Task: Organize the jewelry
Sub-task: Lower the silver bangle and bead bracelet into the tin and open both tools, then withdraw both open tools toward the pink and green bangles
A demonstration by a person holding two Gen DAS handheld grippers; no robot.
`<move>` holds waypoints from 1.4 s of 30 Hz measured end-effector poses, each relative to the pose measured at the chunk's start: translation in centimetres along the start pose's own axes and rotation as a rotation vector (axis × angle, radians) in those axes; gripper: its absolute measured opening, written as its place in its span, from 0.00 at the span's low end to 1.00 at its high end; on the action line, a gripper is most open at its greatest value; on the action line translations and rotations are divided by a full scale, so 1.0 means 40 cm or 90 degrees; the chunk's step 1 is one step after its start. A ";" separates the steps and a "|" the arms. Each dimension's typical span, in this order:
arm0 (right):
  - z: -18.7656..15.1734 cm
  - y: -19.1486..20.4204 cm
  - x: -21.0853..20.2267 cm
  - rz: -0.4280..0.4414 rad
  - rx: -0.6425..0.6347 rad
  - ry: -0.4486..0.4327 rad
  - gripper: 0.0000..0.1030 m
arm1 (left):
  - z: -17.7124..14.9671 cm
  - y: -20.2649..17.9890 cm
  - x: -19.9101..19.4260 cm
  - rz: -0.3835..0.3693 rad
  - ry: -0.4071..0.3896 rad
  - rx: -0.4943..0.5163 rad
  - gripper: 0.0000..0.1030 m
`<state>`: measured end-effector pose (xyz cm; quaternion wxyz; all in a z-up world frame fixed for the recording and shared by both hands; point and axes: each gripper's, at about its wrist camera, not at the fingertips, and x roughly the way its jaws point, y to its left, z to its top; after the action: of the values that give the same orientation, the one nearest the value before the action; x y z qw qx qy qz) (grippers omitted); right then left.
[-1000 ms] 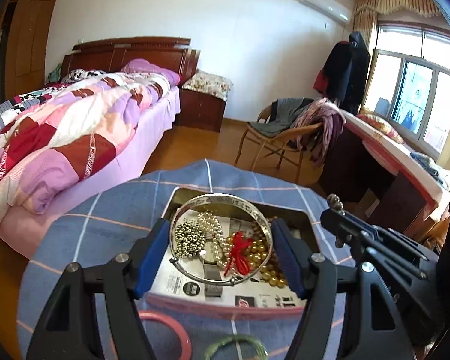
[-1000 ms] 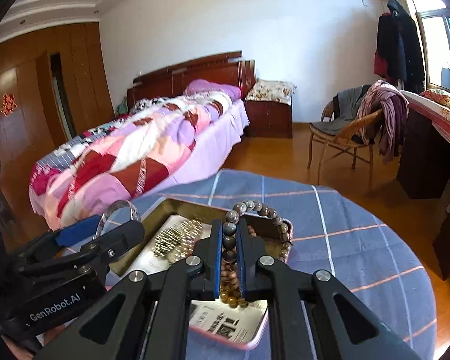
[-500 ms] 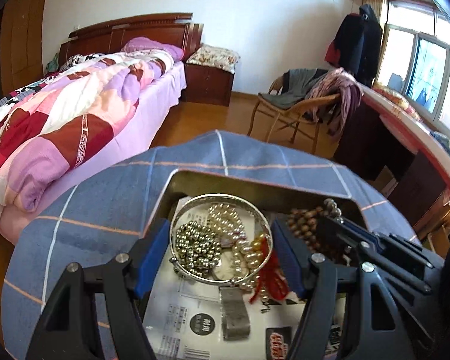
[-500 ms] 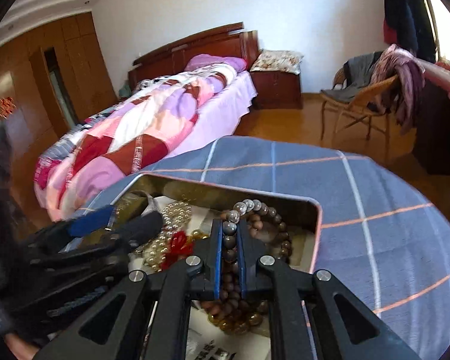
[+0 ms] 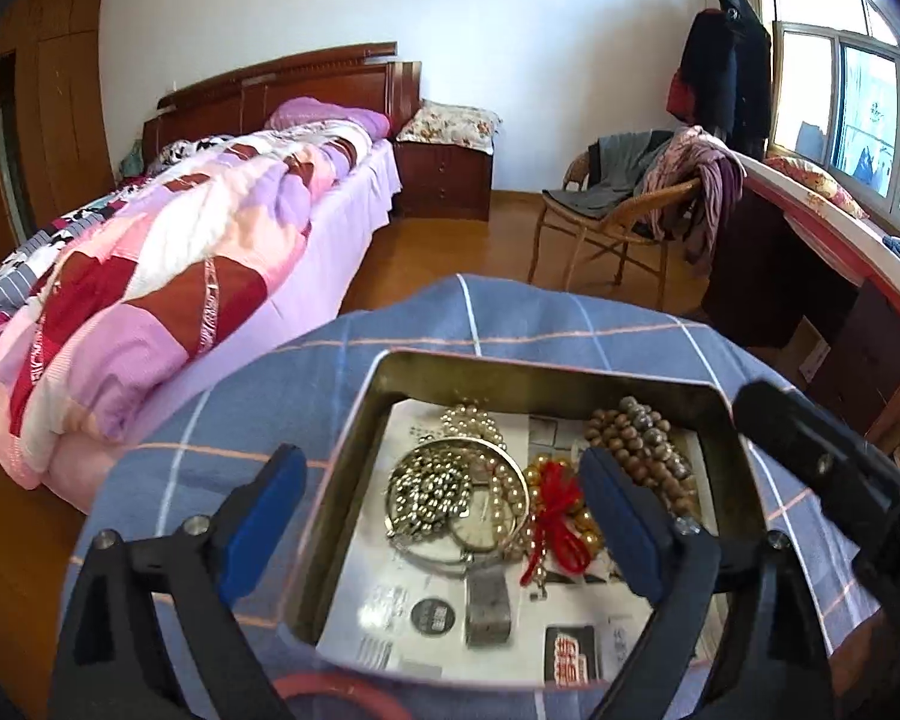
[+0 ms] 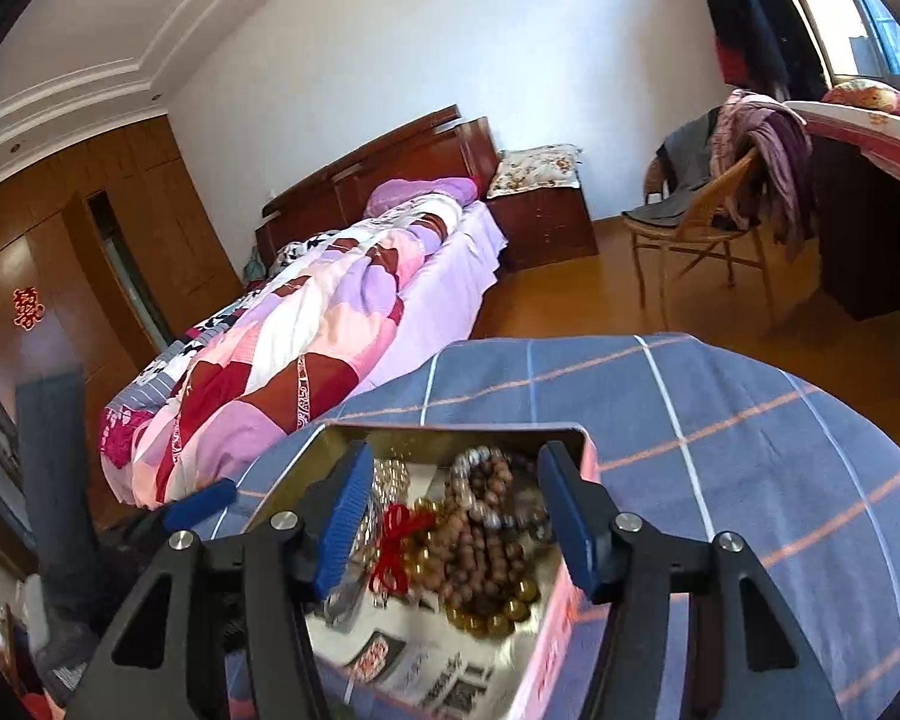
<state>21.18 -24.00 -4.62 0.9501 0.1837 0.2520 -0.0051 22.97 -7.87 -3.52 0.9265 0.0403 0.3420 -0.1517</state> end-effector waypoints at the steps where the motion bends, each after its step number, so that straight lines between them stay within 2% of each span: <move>1: -0.007 0.000 -0.010 -0.010 0.004 0.004 0.56 | 0.002 0.003 -0.005 0.002 0.002 -0.004 0.94; 10: -0.092 -0.007 -0.121 -0.046 0.036 0.039 0.56 | -0.055 0.024 -0.097 0.026 0.008 -0.013 0.94; 21: -0.143 0.031 -0.254 -0.063 0.009 0.041 0.56 | -0.138 0.027 -0.192 0.060 0.005 -0.008 0.94; 33: -0.180 0.068 -0.308 -0.060 -0.013 0.051 0.56 | -0.226 0.039 -0.235 0.071 0.024 -0.019 0.94; 42: -0.203 0.081 -0.329 -0.056 -0.020 0.054 0.56 | -0.247 0.048 -0.257 0.073 0.022 -0.027 0.94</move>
<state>6.16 -19.19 -3.73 0.9401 0.1579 0.3002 -0.0355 10.03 -1.67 -4.46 0.9282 0.0427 0.3585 -0.0902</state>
